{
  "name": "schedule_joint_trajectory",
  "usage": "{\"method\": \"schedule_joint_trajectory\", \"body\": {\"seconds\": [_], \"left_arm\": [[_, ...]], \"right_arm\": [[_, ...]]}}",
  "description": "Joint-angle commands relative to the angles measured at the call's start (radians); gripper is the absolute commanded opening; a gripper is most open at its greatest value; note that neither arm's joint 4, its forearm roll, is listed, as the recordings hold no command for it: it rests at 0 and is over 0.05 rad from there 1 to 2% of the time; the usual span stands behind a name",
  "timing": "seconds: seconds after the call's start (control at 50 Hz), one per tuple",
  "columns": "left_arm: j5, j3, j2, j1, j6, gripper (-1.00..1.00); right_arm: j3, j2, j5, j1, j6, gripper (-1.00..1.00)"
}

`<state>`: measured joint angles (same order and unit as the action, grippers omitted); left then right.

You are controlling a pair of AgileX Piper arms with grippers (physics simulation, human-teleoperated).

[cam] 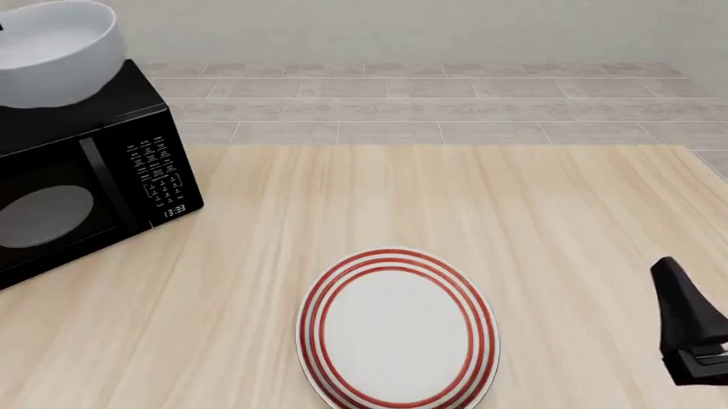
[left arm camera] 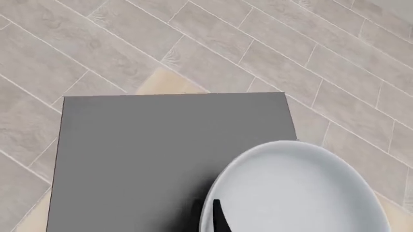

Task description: Pick up the white bowl and put it on the plate.

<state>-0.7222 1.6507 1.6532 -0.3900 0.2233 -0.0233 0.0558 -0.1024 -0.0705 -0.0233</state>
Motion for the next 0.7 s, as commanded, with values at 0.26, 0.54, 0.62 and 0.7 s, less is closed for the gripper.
{"method": "schedule_joint_trajectory", "body": {"seconds": [0.26,0.54,0.62,0.7], "left_arm": [[0.124,-0.257,-0.228,0.130,-0.069,-1.00],[0.170,-0.417,-0.352,0.229,-0.078,-1.00],[0.180,-0.459,-0.390,0.261,-0.080,-1.00],[0.194,-0.494,-0.416,0.281,-0.087,-1.00]], "right_arm": [[-0.028,-0.001,0.021,0.003,-0.002,1.00],[-0.031,0.008,0.012,-0.009,-0.008,1.00],[-0.027,0.006,0.012,-0.012,-0.010,1.00],[-0.024,0.004,0.014,-0.013,-0.011,1.00]]}}
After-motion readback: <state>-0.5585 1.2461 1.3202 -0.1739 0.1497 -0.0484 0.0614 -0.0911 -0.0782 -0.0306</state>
